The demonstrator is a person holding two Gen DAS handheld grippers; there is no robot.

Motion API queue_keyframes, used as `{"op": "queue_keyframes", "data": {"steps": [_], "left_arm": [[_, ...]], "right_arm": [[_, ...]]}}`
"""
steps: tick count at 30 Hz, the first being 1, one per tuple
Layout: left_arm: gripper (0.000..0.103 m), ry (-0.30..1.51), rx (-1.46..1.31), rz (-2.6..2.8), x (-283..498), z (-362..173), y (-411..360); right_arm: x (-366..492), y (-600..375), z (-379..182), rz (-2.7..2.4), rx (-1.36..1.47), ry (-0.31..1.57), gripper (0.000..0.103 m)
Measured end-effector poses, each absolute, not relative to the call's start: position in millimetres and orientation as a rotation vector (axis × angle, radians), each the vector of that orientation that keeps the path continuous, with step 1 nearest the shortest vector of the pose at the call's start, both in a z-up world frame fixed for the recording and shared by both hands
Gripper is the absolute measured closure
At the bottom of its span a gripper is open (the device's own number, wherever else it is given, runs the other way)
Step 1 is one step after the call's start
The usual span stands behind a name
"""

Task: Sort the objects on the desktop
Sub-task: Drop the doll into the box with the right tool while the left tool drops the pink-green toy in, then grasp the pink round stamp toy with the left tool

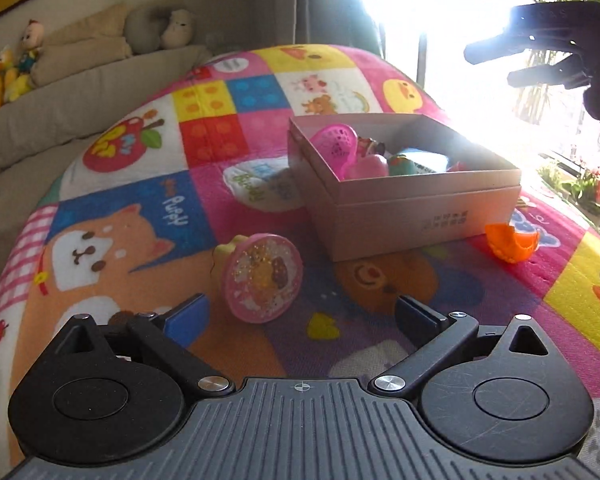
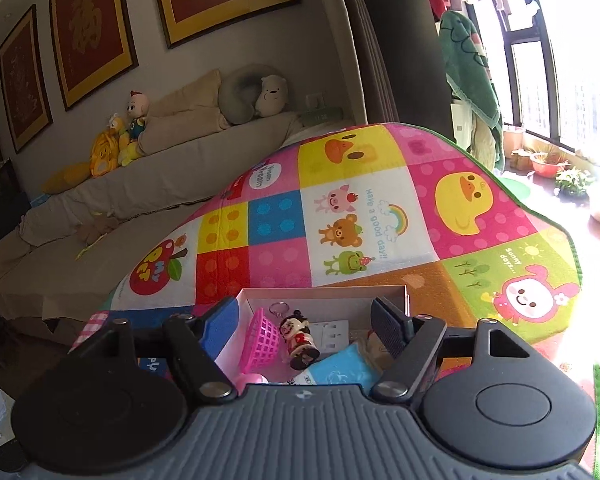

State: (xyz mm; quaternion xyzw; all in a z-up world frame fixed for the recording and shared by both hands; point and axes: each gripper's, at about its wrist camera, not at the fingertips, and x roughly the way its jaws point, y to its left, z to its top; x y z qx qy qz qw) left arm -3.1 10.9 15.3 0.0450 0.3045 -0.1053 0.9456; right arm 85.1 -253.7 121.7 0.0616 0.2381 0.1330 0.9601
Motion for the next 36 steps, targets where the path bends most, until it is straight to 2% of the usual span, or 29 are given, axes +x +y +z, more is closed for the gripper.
{"op": "queue_keyframes", "data": {"steps": [9,17,33,34,36], "left_arm": [[0.001,0.655,0.064,-0.117,8.6,9.1,12.9],[0.000,0.654,0.055,-0.048,19.9,14.5,11.5],[0.001,0.649,0.066,0.067,42.9,9.5,-7.2],[0.001,0.642,0.081,0.073,42.9,8.8,-7.1],[0.014,0.631,0.115,0.079,41.0,8.6,-6.3]], "right_arm": [[1.8,-258.3,65.0,0.224,-0.096,0.525,0.007],[-13.2,-237.9,19.4,0.206,-0.115,0.590,0.004],[-9.7,-235.0,10.2,0.170,-0.088,0.624,0.000],[-9.9,-235.1,10.2,0.168,-0.087,0.623,0.000],[-10.7,-235.7,10.4,0.163,-0.084,0.619,0.000]]}}
